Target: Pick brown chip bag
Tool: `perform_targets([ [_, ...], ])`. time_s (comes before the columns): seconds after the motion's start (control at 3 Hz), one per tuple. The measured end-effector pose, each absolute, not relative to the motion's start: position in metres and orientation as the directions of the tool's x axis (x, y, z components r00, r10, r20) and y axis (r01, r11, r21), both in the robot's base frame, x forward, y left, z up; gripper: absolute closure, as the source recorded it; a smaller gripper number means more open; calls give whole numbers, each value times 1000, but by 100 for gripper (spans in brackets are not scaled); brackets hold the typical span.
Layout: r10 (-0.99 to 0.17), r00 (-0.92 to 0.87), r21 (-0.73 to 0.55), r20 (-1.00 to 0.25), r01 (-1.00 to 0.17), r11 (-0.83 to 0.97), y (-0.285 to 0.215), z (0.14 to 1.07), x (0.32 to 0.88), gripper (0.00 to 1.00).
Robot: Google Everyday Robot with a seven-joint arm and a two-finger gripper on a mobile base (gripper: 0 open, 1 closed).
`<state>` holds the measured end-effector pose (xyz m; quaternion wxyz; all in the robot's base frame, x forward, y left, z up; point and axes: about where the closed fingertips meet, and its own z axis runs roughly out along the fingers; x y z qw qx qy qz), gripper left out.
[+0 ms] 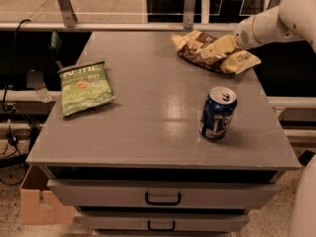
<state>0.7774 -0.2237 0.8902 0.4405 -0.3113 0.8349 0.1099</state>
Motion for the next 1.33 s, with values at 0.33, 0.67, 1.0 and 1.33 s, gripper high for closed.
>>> perform_targets([
  [0.33,-404,-478,-51,-780,-594,803,-232,869,771,0],
  [0.67,-406,-514,-36,-756,-587,809,-237,857,765,19],
  [1.0,-406,-530,-17,-744,-593,805,-236,851,762,41],
  [1.33,-412,-518,-3,-749,-619,785,-224,856,763,65],
])
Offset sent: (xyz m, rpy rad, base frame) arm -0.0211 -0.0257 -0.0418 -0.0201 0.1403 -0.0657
